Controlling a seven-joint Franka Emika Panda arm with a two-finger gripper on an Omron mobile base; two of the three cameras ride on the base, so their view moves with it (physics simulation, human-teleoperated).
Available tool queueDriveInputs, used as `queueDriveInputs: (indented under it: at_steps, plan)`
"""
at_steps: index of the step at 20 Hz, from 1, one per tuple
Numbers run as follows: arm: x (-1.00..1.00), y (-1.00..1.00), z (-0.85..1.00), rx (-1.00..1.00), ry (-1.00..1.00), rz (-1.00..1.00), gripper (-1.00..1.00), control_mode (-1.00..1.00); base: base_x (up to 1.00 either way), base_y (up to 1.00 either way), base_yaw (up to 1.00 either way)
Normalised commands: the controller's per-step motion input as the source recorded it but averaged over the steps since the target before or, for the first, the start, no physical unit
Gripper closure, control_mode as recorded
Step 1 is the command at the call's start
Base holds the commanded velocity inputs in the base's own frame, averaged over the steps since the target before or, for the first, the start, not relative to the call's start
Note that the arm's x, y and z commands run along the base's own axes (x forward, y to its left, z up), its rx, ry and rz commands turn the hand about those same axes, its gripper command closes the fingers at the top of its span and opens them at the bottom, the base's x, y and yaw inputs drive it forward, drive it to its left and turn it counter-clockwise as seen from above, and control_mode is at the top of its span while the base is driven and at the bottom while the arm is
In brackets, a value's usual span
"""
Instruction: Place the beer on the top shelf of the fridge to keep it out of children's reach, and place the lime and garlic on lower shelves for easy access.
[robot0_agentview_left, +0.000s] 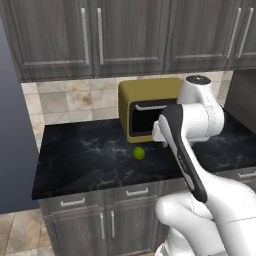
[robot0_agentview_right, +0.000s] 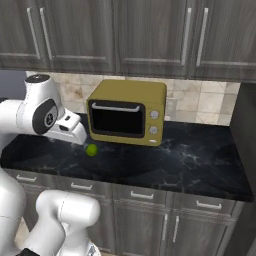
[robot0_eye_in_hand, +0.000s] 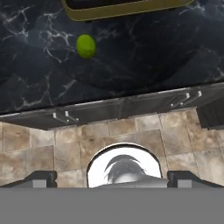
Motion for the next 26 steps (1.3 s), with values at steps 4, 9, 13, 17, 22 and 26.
queueDriveInputs:
  at_steps: [4, 9, 13, 17, 22, 26]
  plan:
    - [0.32, 0.02, -0.67, 0.00, 0.01, 0.00, -1.00, -1.00, 0.00, 0.00, 0.00]
    - [0.33, 0.08, -0.76, 0.00, 0.00, 0.00, -1.00, -1.00, 0.00, 0.00, 0.00]
    - [0.42, 0.10, -0.52, 0.01, 0.00, 0.00, -1.00, -1.00, 0.00, 0.00, 0.00]
    - [0.42, 0.21, -0.22, 0.01, 0.00, 0.00, -1.00, -1.00, 0.00, 0.00, 0.00]
    - [0.48, 0.16, -0.13, 0.01, 0.00, 0.00, -1.00, -1.00, 0.00, 0.00, 0.00]
    - [0.43, 0.04, -0.13, 0.00, 0.00, 0.00, -1.00, -1.00, 0.00, 0.00, 0.00]
